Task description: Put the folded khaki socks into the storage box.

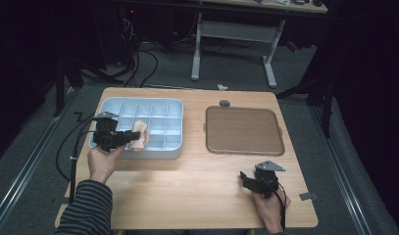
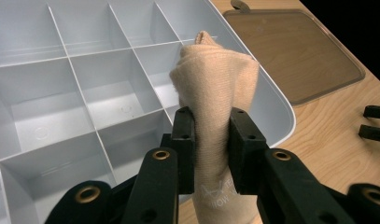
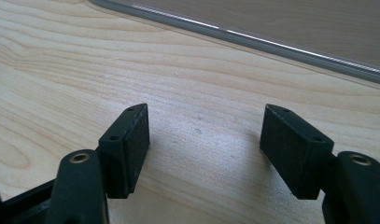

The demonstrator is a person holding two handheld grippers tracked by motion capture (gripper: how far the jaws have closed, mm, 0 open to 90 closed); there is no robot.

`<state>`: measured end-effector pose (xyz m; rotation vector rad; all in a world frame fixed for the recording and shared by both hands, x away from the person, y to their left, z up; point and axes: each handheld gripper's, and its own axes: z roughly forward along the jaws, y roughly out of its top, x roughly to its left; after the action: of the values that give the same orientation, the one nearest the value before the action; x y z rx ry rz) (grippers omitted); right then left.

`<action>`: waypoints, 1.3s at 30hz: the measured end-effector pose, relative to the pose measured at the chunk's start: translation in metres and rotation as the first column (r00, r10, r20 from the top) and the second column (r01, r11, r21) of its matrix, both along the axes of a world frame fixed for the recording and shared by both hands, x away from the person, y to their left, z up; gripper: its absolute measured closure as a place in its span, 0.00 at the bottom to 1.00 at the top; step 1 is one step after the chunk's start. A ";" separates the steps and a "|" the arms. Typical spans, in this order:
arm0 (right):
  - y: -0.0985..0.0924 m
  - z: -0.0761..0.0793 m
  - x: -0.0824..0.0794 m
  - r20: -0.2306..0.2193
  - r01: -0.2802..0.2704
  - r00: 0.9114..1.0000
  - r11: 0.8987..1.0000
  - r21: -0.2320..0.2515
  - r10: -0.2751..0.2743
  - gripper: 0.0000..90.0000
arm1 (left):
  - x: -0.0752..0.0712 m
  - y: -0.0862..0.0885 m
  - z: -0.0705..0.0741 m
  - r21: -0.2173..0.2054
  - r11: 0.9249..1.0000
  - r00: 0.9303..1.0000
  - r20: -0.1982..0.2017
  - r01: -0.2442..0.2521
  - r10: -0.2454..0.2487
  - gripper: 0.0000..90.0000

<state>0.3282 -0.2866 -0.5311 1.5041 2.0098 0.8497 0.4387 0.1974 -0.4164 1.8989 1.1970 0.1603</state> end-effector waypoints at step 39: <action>-0.001 0.000 -0.001 0.001 0.001 1.000 1.000 0.002 -0.001 0.37 | 0.028 -0.002 -0.039 0.112 0.993 0.992 -0.117 -0.034 0.047 0.82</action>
<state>0.3273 -0.2871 -0.5312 1.5056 2.0076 0.8517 0.4671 0.1951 -0.4555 2.0040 1.3314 0.1388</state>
